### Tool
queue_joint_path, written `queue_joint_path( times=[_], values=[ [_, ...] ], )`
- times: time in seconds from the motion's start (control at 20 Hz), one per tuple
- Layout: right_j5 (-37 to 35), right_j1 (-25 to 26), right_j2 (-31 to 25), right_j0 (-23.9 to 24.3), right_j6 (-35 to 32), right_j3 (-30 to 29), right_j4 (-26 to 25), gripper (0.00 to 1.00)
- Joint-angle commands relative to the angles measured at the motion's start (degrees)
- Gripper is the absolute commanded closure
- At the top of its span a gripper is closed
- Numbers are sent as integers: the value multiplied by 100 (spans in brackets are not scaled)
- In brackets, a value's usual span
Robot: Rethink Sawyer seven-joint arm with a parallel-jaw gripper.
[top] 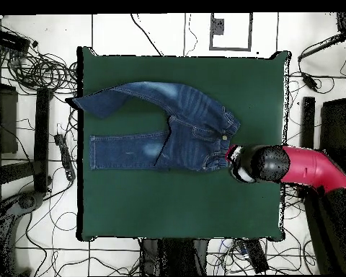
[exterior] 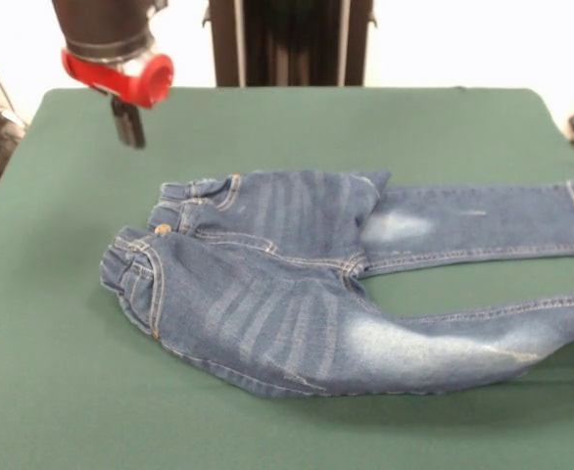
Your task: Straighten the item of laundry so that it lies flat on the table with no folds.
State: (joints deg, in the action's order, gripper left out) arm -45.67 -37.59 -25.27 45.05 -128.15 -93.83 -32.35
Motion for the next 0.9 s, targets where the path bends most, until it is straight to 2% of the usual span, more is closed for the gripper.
queue_joint_path(
  times=[0.05,0.3,0.5,0.75,0.9],
  values=[
    [-400,-157,-554,-394,1406,-578,-121,100],
    [-112,-176,-524,-714,715,-750,108,100],
    [211,-196,-529,-851,412,-859,227,100],
    [535,-355,-446,-969,85,-954,376,100],
    [408,-300,-430,-1007,169,-879,486,100]
  ],
)
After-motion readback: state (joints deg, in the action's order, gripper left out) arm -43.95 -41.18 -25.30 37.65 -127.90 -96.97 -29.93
